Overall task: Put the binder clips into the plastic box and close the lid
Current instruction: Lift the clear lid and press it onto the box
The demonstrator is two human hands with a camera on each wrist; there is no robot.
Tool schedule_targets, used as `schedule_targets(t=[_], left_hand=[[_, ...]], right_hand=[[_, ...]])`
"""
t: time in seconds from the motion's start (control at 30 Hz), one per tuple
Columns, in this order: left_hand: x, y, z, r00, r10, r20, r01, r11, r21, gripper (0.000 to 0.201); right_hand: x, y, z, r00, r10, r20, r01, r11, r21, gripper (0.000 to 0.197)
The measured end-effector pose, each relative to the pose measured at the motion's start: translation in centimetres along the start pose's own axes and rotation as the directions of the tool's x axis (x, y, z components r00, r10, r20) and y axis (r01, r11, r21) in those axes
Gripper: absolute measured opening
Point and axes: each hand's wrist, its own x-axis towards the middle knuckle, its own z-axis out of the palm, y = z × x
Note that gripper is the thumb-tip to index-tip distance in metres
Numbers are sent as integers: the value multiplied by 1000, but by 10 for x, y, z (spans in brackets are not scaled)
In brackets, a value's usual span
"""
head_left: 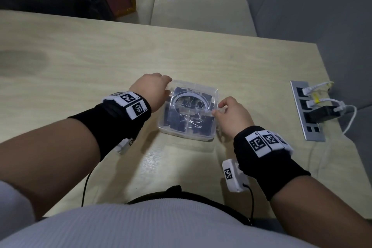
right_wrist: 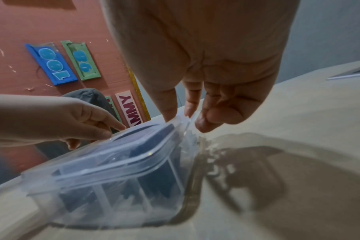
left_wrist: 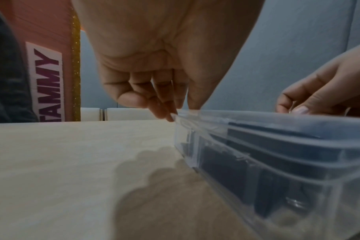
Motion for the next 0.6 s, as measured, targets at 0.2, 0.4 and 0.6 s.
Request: schedule_targets(t=[0.2, 0.4, 0.6], left_hand=[[-3, 1, 0, 997, -69, 36, 74, 985, -154, 49], [-4, 2, -9, 931, -290, 224, 344, 900, -267, 39], [-3, 10, -11, 933, -294, 206, 323, 937, -129, 49]], right_hand=[[2, 2, 2, 999, 43, -5, -42, 994, 99, 12], [8, -4, -4, 993, 117, 9, -117, 987, 110, 41], [9, -12, -6, 995, 94, -19, -94, 995, -41, 20]])
